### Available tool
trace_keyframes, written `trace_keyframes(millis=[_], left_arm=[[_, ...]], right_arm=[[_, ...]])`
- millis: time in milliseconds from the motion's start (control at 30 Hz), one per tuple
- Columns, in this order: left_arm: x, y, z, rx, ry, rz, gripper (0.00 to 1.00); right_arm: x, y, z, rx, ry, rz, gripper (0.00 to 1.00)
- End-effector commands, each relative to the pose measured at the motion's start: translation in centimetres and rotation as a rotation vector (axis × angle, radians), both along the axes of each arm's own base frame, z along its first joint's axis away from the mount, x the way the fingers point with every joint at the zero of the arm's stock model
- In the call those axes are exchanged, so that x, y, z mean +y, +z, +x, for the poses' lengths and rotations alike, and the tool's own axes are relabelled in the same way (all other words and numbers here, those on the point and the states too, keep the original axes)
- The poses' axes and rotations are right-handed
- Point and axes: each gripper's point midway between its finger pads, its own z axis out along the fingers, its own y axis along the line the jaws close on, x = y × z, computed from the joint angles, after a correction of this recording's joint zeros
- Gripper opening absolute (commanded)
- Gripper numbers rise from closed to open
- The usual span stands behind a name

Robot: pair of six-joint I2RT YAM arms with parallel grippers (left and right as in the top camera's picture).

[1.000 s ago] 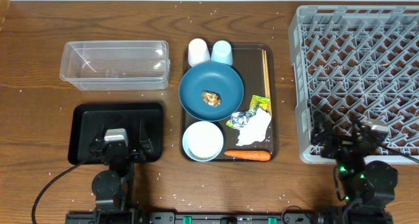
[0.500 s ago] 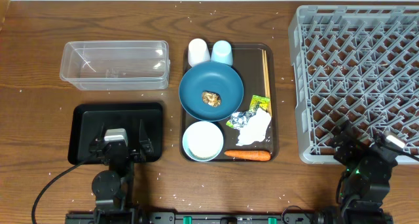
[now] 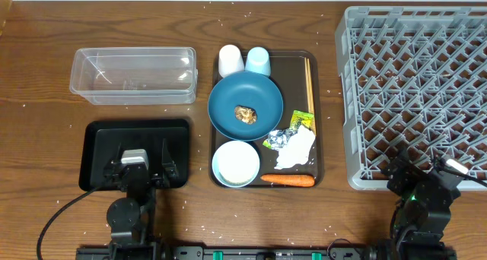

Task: Sort waste into correct bins and load items into the dishwasher rack
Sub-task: 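Move the left gripper toward the light-blue rice bowl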

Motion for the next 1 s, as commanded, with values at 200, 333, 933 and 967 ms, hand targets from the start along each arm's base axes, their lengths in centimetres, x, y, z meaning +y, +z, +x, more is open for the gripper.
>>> trace_keyframes(millis=[200, 333, 933, 967], left_arm=[[-9.1, -0.7, -1.6, 0.092, -0.478, -0.507, 0.98], [-12.0, 0.1, -3.4, 0.148, -0.663, -0.632, 0.98], [-14.1, 14.4, -6.3, 0.226, -0.826, -0.518, 0.98], [-14.1, 14.9, -6.1, 0.27, -0.823, -0.506, 0.98]], right_arm=[[-0.2, -1.2, -1.0, 0.077, -0.007, -0.007, 0.99], [-0.1, -2.1, -1.6, 0.123, -0.007, -0.003, 0.99], [0.0, -4.6, -3.6, 0.262, -0.006, 0.007, 0.99], [0.0, -4.7, -3.6, 0.263, -0.006, 0.007, 0.99]])
